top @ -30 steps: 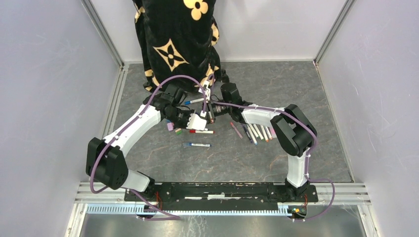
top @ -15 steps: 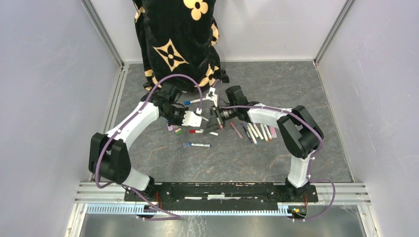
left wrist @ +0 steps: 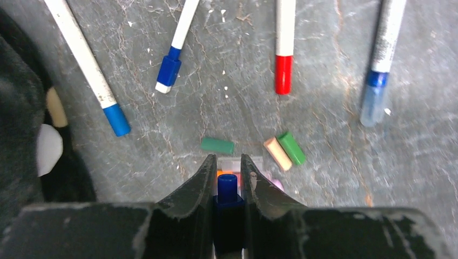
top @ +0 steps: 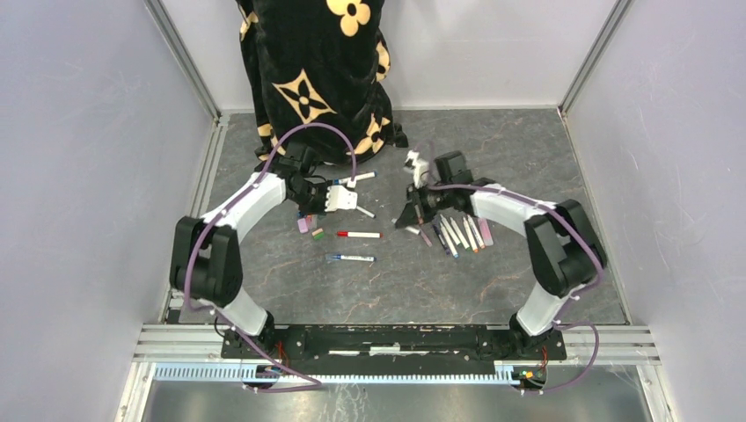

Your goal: Open the pen caps

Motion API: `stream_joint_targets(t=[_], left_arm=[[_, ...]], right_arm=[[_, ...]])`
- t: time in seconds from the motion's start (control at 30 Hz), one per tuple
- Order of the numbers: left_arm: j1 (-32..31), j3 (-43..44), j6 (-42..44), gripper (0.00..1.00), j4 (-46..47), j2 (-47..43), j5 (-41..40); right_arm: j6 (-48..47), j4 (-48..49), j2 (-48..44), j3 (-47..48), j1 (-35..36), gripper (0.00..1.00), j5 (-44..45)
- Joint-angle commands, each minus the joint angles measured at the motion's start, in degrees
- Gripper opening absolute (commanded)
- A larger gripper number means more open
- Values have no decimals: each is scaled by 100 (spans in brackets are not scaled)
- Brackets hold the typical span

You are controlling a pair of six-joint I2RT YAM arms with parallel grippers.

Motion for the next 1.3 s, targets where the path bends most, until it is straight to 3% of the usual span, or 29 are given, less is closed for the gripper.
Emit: stream_joint_targets(t=[0.0,0.2,0.47,0.6,0.63,0.67,0.7,0.9,1.03,1.27], left_arm=[[9,105,-995,14,736,541,224],[32,216,-1527,36,985,990,100],[112,467,-1793,53,853,820,177],[170,875,-1989,60,545,652,296],[188,1012,-2065,65,454,617,337],[200,1168,-2174,94,359,577,352],[215,1314,-2281,99,263,537,349],[338,2223,-2925,100,-64,121,74],[387,2478,-2821,100,-65,-333,-260],[477,1787,-4174,100,1348,-941,-1230]], right_arm=[[-256,-138,-745,-156,-405,0,2417],[-270,219,-1229,-862,-513,0,4402],[-341,816,-1433,-1488,-553,3,5393],[-416,901,-1408,-1582,-573,16,5522],[-433,899,-1389,-1587,-571,20,5517],[-449,906,-1372,-1596,-575,22,5512],[-464,908,-1370,-1605,-573,25,5500],[-493,868,-1525,-1603,-572,38,5394],[-475,800,-1780,-1431,-573,39,5351],[-746,902,-1657,-675,-93,48,4752]])
